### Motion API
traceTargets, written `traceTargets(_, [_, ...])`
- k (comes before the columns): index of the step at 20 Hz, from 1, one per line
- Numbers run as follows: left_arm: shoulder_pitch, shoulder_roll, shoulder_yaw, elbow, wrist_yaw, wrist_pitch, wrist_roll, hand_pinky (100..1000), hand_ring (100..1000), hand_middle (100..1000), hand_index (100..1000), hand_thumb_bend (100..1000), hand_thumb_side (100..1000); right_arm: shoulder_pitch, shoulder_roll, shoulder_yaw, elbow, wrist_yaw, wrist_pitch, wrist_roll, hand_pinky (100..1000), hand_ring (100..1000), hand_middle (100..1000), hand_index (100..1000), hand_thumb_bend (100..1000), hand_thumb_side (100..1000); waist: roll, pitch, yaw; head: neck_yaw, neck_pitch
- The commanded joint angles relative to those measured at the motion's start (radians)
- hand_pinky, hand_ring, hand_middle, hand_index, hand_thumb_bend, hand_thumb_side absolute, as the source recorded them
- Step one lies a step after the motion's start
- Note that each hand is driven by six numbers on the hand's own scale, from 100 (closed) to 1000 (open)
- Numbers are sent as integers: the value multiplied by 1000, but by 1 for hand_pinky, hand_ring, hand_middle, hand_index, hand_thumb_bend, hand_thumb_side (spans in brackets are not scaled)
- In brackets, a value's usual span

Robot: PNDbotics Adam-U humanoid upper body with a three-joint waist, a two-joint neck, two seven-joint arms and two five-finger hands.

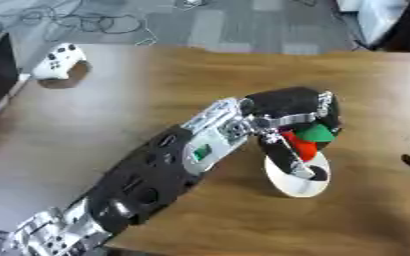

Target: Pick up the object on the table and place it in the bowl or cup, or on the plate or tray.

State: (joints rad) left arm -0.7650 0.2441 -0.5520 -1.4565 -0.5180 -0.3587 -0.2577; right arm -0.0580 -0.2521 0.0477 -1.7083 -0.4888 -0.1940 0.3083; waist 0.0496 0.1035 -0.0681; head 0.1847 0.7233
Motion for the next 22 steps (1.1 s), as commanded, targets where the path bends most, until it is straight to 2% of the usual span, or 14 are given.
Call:
traceTargets(1, [-23, -1, 2, -11, 15, -3, -4, 100, 244, 236, 353, 486, 100, -9, -19, -1, -27, 3, -1, 3, 872, 941, 935, 890, 100, 968, -3, -10, -1, -19, -19])
traceTargets(4, [-24, -1, 2, -13, 21, -9, -9, 122, 289, 262, 370, 513, 100, -9, -19, -1, -27, 3, -1, 4, 872, 941, 934, 890, 100, 960, -4, -9, -1, -25, -24])
traceTargets(5, [-24, 0, 2, -13, 23, -11, -12, 174, 330, 290, 385, 562, 100, -9, -19, -1, -27, 3, -1, 3, 872, 941, 934, 890, 100, 954, -4, -9, -1, -21, -21])
traceTargets(6, [-24, 0, 3, -14, 26, -14, -14, 145, 308, 277, 378, 545, 100, -9, -19, -1, -27, 3, -1, 3, 872, 941, 934, 890, 100, 955, -5, -10, -1, -18, -19])
traceTargets(7, [-24, 1, 4, -15, 28, -17, -15, 306, 433, 346, 415, 597, 136, -9, -19, -1, -27, 3, -1, 3, 872, 941, 933, 889, 100, 952, -5, -10, 0, -15, -16])
traceTargets(8, [-23, 2, 5, -16, 32, -23, -16, 355, 463, 381, 426, 621, 200, -8, -19, -1, -27, 4, 0, 2, 872, 941, 933, 889, 100, 951, -5, -10, 0, -13, -13])
traceTargets(9, [-22, 3, 6, -18, 36, -31, -16, 469, 538, 465, 465, 702, 393, -8, -19, -1, -26, 4, 0, 2, 872, 941, 933, 889, 100, 950, -5, -10, 1, -11, -11])
traceTargets(10, [-21, 4, 6, -18, 41, -41, -16, 458, 530, 457, 459, 691, 371, -7, -19, -1, -26, 4, 0, 2, 872, 941, 933, 889, 100, 950, -5, -10, 2, -10, -10])
traceTargets(11, [-20, 5, 6, -18, 45, -50, -16, 554, 610, 541, 517, 797, 575, -7, -19, -1, -26, 5, 0, 2, 873, 941, 933, 888, 100, 950, -5, -10, 2, -9, -9])
traceTargets(12, [-19, 6, 7, -18, 49, -59, -16, 561, 615, 548, 523, 806, 589, -7, -18, -1, -26, 5, 0, 2, 873, 941, 933, 888, 100, 950, -5, -10, 3, -8, -8])
traceTargets(13, [-19, 6, 8, -18, 52, -68, -15, 610, 670, 619, 598, 876, 710, -6, -18, -1, -25, 6, 0, 2, 873, 941, 933, 888, 100, 950, -5, -10, 4, -8, -7])
traceTargets(14, [-19, 6, 10, -18, 56, -75, -14, 607, 665, 612, 591, 871, 700, -6, -18, -1, -25, 6, 0, 1, 873, 941, 933, 888, 100, 950, -5, -10, 4, -7, -7])
traceTargets(17, [-19, 7, 13, -16, 65, -89, -6, 646, 707, 679, 692, 901, 794, -5, -18, -2, -25, 7, 0, 1, 873, 942, 932, 888, 100, 950, -6, -10, 5, -8, -6])
traceTargets(22, [-13, 13, 24, -22, 67, -97, 9, 574, 618, 613, 649, 853, 777, -4, -17, -2, -24, 8, -1, 1, 873, 942, 932, 888, 100, 949, -8, -10, 9, -9, -7])
